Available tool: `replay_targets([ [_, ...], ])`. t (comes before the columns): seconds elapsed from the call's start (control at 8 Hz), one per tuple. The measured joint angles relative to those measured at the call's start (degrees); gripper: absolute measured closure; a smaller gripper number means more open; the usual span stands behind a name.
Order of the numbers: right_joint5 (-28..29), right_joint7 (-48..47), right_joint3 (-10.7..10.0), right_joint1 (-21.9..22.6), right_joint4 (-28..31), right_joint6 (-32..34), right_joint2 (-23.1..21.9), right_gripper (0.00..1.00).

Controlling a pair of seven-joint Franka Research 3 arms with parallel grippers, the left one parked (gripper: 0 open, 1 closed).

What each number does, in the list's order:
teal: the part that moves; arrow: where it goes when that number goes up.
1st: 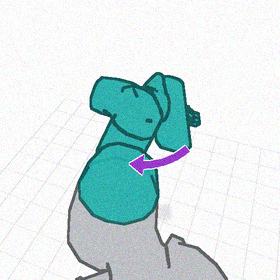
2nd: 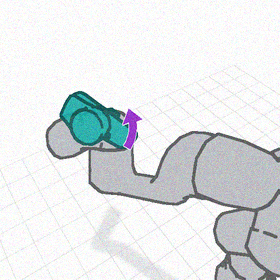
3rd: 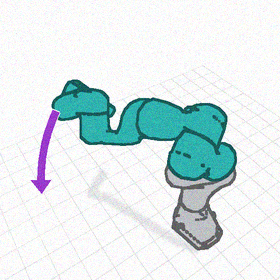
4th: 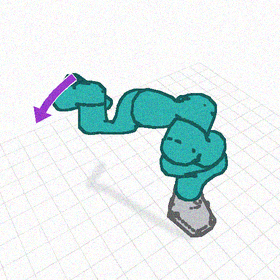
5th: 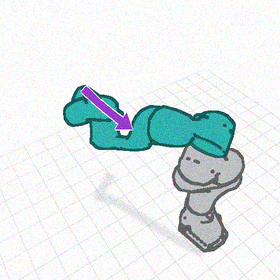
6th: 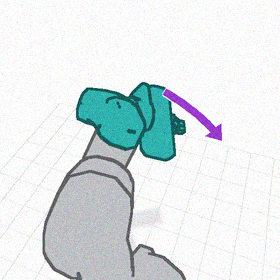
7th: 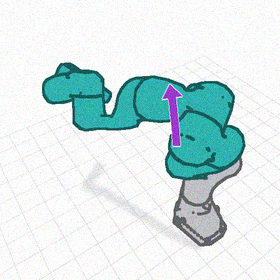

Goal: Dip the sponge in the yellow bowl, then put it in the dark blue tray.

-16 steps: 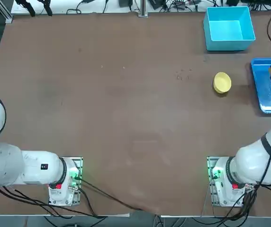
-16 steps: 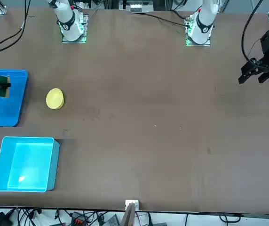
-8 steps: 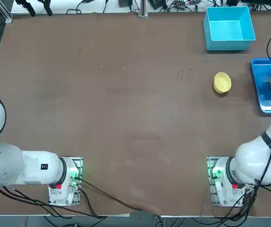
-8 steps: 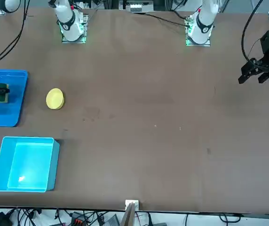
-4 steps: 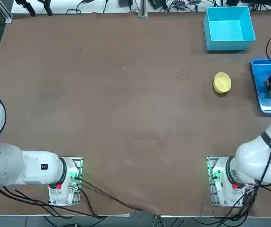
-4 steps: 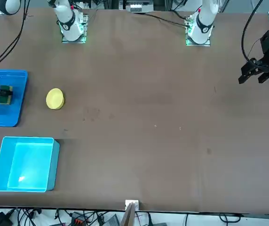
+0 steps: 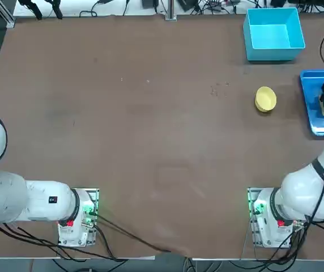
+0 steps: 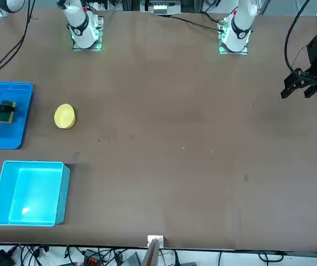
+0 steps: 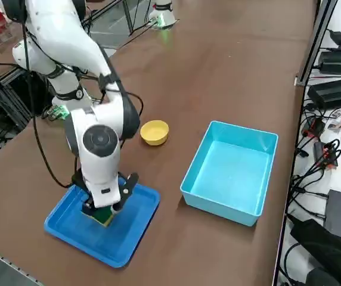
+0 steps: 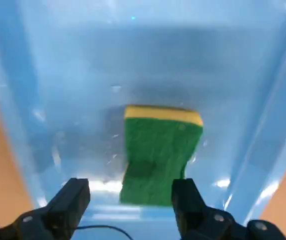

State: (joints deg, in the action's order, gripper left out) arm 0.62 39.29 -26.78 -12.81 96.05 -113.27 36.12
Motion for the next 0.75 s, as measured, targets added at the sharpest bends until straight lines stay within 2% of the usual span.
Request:
replay_targets([
  [0.25, -0.58, 0.06, 0.01, 2.57, -1.27, 5.77, -7.67, 0.00],
  [0.5, -0.66, 0.07, 0.29, 6.96, -4.73, 13.78, -15.40, 0.00],
  [0.75, 0.34, -2.95, 0.57, 12.38, -10.39, 22.78, -19.40, 0.00],
])
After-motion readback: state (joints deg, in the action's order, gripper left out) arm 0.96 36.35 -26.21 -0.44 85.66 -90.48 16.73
